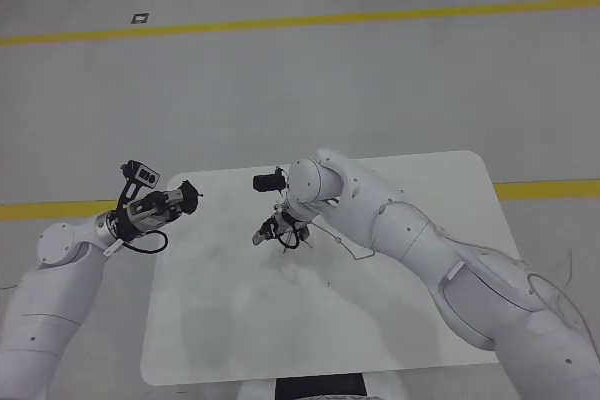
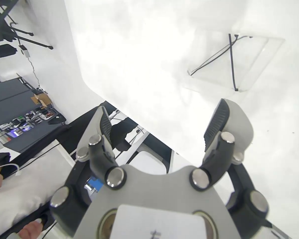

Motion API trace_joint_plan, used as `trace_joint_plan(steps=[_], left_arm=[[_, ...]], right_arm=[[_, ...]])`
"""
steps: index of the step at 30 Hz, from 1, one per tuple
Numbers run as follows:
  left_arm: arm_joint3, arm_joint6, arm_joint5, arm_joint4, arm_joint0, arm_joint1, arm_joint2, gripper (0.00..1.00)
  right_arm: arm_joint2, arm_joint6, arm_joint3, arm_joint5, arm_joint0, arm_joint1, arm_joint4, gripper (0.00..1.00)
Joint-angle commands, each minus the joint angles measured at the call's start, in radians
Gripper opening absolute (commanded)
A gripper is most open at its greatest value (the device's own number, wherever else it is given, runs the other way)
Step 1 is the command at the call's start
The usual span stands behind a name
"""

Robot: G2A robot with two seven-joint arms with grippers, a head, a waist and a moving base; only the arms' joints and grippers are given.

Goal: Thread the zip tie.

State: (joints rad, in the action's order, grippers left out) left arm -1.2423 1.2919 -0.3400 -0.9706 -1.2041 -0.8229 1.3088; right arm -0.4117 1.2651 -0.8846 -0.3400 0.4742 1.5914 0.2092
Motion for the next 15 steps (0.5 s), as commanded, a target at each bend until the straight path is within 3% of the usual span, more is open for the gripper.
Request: trace_joint_plan(steps=[1, 9, 15], left_arm=[[0.0, 0.0, 0.0, 0.0, 0.0, 0.0, 0.0, 0.0], [0.0, 0.0, 0.0, 0.0, 0.0, 0.0, 0.0, 0.0], [0.0, 0.0, 0.0, 0.0, 0.0, 0.0, 0.0, 0.0]], right_arm=[[0.003, 0.013, 0.034, 0.0, -0.018, 0.018, -0.011, 1.0], [0.003, -0.009, 0.026, 0.005, -0.005, 0.019, -0.008, 1.0], [0.032, 0.018, 0.046, 0.0, -0.005, 0.047, 0.024, 1.0]])
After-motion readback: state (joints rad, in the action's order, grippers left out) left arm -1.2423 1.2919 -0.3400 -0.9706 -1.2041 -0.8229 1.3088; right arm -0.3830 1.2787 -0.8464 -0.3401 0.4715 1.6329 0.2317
